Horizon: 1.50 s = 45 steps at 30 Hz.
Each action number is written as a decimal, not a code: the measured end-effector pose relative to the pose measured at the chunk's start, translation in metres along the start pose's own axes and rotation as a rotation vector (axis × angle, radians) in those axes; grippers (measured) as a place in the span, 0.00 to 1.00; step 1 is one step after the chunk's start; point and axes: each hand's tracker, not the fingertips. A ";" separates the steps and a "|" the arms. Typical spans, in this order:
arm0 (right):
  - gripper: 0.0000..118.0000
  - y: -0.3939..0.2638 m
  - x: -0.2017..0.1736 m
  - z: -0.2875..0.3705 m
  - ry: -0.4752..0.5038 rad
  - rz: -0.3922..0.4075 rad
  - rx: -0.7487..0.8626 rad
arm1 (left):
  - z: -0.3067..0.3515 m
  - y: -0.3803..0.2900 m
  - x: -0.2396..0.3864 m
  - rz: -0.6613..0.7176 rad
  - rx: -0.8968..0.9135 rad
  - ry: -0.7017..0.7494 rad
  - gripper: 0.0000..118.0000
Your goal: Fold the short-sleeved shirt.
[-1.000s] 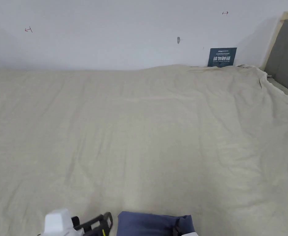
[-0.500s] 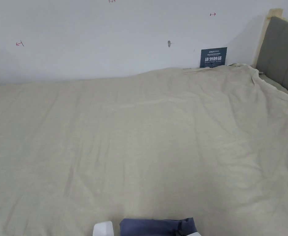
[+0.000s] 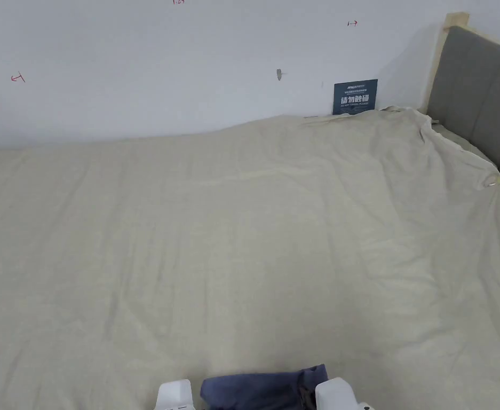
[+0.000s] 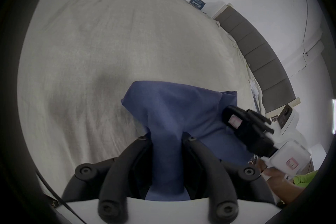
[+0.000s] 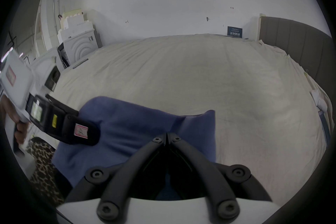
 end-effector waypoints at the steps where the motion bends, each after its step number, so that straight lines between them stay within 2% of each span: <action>1: 0.00 0.005 0.001 0.008 -0.003 -0.001 0.036 | 0.004 0.001 0.002 -0.019 0.007 -0.008 0.18; 4: 0.00 0.026 0.007 0.038 -0.005 0.021 0.120 | 0.020 0.011 0.005 -0.069 0.033 -0.014 0.17; 7: 0.00 0.051 0.011 0.067 -0.051 0.061 0.208 | 0.040 0.025 -0.001 -0.105 0.059 0.003 0.17; 14: 0.00 0.113 0.005 0.124 -0.110 0.143 0.382 | 0.098 0.059 -0.064 -0.105 0.119 0.133 0.17; 20: 0.00 0.144 -0.004 0.144 -0.142 0.128 0.461 | 0.155 0.086 -0.138 -0.044 0.152 0.280 0.17; 29: 0.00 0.154 -0.006 0.127 -0.187 0.114 0.444 | 0.236 0.105 -0.250 0.122 0.216 0.532 0.17; 34: 0.00 0.153 -0.006 0.118 -0.205 0.085 0.427 | 0.250 0.094 -0.271 0.238 0.235 0.529 0.17; 39: 0.00 0.154 -0.006 0.112 -0.206 0.074 0.411 | 0.242 0.088 -0.273 0.261 0.208 0.565 0.18; 40: 0.00 0.154 -0.007 0.112 -0.205 0.074 0.411 | 0.240 0.087 -0.272 0.270 0.210 0.563 0.20; 42: 0.00 0.155 -0.007 0.111 -0.203 0.069 0.412 | 0.237 0.086 -0.270 0.286 0.209 0.578 0.38; 45: 0.00 0.156 -0.008 0.111 -0.201 0.068 0.411 | 0.236 0.086 -0.264 0.268 0.229 0.685 0.78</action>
